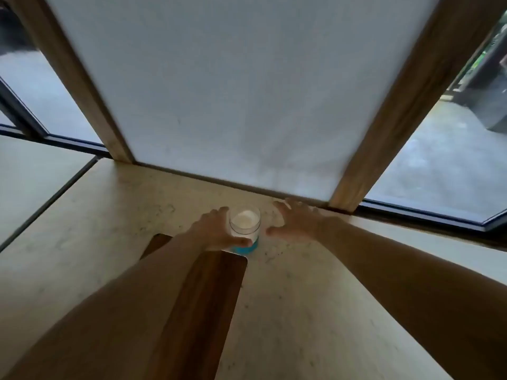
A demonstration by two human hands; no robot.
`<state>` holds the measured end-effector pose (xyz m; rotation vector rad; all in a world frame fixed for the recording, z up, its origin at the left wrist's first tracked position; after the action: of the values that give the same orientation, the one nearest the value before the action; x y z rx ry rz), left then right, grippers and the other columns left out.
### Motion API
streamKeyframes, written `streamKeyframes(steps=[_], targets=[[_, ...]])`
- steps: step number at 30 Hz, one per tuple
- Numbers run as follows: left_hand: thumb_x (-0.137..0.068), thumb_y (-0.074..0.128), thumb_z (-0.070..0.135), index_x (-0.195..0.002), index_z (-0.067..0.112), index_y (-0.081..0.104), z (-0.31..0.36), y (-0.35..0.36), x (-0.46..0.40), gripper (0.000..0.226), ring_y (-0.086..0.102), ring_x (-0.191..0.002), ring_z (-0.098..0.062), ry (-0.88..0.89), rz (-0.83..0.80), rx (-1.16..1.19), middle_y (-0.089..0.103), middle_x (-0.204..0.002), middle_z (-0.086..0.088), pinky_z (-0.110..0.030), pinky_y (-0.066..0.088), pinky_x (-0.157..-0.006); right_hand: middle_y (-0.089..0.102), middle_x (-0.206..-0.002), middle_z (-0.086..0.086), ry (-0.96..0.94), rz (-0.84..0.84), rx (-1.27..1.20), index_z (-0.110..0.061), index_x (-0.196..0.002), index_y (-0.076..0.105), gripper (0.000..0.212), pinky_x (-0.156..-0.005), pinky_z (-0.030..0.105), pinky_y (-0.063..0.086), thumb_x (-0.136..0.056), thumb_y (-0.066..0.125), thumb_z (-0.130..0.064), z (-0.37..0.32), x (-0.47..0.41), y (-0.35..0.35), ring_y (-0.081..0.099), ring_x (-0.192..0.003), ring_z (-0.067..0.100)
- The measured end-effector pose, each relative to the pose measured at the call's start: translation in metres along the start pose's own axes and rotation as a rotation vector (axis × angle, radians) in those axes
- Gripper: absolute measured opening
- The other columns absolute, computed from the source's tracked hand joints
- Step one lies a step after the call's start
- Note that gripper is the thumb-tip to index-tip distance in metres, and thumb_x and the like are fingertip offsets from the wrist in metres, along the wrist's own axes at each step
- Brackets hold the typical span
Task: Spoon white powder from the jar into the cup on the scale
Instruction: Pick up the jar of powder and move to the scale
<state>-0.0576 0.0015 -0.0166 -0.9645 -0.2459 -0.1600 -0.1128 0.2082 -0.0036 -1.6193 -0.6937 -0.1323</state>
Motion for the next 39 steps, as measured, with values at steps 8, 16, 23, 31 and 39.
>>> streamKeyframes(steps=[8, 16, 23, 31, 39], targets=[[-0.067, 0.091, 0.044, -0.132, 0.039, 0.041, -0.008, 0.025, -0.008, 0.082, 0.052, -0.121, -0.012, 0.093, -0.023, 0.179, 0.057, -0.138, 0.010, -0.041, 0.044, -0.110, 0.006, -0.166, 0.003, -0.007, -0.071, -0.005, -0.040, -0.152, 0.007, 0.105, -0.115, 0.062, 0.016, -0.066, 0.053, -0.079, -0.005, -0.017, 0.033, 0.011, -0.149, 0.034], [-0.057, 0.095, 0.048, -0.141, 0.036, 0.040, -0.021, 0.044, -0.018, 0.101, 0.055, -0.125, -0.013, 0.041, 0.045, 0.438, 0.058, -0.133, 0.013, -0.044, 0.051, -0.105, 0.020, -0.163, 0.006, -0.027, -0.023, -0.035, -0.034, -0.153, 0.015, 0.096, -0.113, 0.060, 0.028, -0.076, 0.062, -0.067, -0.008, -0.018, 0.046, 0.024, -0.144, 0.034], [-0.060, 0.096, 0.034, -0.137, 0.031, 0.046, -0.017, 0.053, -0.026, 0.091, 0.056, -0.121, -0.017, 0.065, 0.096, 0.440, 0.061, -0.126, 0.010, -0.047, 0.049, -0.106, 0.018, -0.163, 0.006, -0.003, -0.034, -0.056, -0.034, -0.153, 0.014, 0.099, -0.114, 0.059, 0.028, -0.073, 0.062, -0.069, -0.001, -0.021, 0.059, 0.024, -0.145, 0.034], [-0.064, 0.093, 0.037, -0.136, 0.028, 0.049, -0.019, 0.055, -0.027, 0.085, 0.057, -0.119, -0.015, 0.066, 0.123, 0.376, 0.062, -0.125, 0.010, -0.042, 0.049, -0.107, 0.019, -0.163, 0.007, 0.004, -0.019, -0.073, -0.034, -0.153, 0.013, 0.098, -0.113, 0.059, 0.029, -0.075, 0.062, -0.068, -0.002, -0.018, 0.065, 0.025, -0.145, 0.034], [-0.061, 0.091, 0.042, -0.129, 0.031, 0.050, -0.007, 0.053, -0.011, 0.080, 0.058, -0.110, -0.014, 0.086, 0.168, 0.332, 0.061, -0.115, 0.014, -0.037, 0.051, -0.100, 0.017, -0.164, 0.006, 0.029, -0.015, -0.108, -0.033, -0.154, 0.015, 0.094, -0.115, 0.058, 0.026, -0.079, 0.060, -0.069, 0.005, -0.001, 0.059, 0.022, -0.147, 0.032]])
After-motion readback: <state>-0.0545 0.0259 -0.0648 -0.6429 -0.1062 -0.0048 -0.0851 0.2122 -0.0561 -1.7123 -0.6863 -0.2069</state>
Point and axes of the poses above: each hand's wrist, its own x-axis away from the middle knuckle, its own y-axis out of the palm, z = x × y, the point moved 6 cm from there along -x, towards the middle knuckle
